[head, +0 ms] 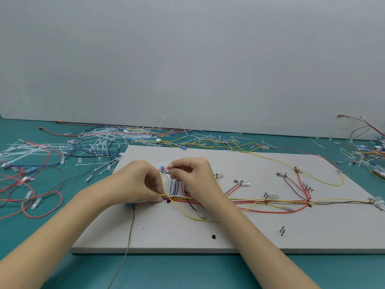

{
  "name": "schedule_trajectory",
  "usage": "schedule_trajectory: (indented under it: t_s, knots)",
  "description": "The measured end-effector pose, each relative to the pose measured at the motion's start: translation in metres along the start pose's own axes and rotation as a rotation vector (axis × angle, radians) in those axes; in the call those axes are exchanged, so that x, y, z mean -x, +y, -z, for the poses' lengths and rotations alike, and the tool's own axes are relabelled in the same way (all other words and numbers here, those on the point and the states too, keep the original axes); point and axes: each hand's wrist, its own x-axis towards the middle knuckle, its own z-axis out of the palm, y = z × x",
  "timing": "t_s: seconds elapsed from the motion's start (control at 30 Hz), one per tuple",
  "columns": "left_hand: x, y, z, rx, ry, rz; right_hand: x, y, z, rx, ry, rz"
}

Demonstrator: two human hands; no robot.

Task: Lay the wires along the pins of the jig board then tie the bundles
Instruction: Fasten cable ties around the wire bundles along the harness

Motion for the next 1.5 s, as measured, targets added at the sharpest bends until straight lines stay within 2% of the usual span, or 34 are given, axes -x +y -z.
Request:
schedule_trajectory:
  t_s: [0.27,0.67,0.93,1.07,1.23,1.37,1.5]
  knots:
    - [0.002,0.003,-0.002,-0.107,0.044,-0.043,0.006,0.002,-0.003,0.018,-0.028,-0.012]
    - [0.001,-0.003,-0.003,-0.098,0.041,-0.06,0.015,-0.001,-0.002,0.098,-0.171,-0.088]
    - [0.002,0.004,-0.008,-0.084,0.073,-0.058,0.016,-0.001,-0.002,0.112,-0.161,-0.052]
    - [0.005,0.01,-0.009,-0.053,0.016,-0.036,0.017,-0.001,-0.002,0.202,-0.164,-0.031]
    - [0.011,0.012,-0.002,0.015,-0.119,0.043,0.018,-0.002,-0.001,0.199,-0.163,-0.034]
    - [0.015,0.016,0.001,-0.042,-0.218,0.026,0.019,-0.002,-0.002,0.232,-0.154,-0.026]
    - [0.015,0.016,0.002,-0.057,-0.229,0.028,0.02,-0.001,-0.003,0.277,-0.155,-0.026]
